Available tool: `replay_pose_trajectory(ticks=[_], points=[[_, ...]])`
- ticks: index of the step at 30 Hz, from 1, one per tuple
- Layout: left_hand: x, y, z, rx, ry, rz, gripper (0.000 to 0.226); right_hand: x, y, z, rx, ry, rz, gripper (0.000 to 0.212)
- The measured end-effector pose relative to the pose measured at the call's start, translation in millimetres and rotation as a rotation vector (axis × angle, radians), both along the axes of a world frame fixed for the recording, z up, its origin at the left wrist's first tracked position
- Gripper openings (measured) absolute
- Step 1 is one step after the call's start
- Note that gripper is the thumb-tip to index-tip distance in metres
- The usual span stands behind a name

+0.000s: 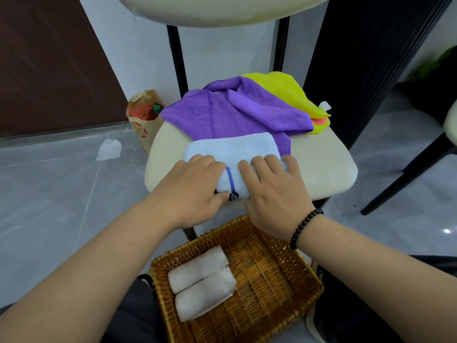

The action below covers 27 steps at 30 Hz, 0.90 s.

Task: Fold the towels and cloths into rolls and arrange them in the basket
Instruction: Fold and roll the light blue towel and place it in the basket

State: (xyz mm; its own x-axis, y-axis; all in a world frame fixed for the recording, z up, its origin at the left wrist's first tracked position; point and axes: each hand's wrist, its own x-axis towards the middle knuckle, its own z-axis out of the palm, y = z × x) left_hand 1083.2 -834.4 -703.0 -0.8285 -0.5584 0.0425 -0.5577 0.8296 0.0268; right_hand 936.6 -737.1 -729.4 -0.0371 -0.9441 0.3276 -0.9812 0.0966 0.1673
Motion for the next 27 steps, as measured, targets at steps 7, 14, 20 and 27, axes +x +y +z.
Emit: replay_pose_trajectory(ticks=[7,14,20,27], points=[[3.1,18.5,-6.4,-0.214,-0.002,0.022,0.053,-10.5,-15.9,30.0,0.217,-0.049,0.057,0.027],[11.0,5.4,-6.1,0.119,0.040,-0.013,0.036,2.2,2.4,15.3,0.102,0.023,0.036,0.047],[8.7,5.0,-3.9,0.041,0.063,0.016,0.045,2.3,-8.0,8.0,0.042,-0.001,0.022,0.030],[3.8,9.7,-11.0,-0.258,0.087,-0.020,0.049,-6.0,-24.9,32.8,0.219,-0.011,0.086,0.034]])
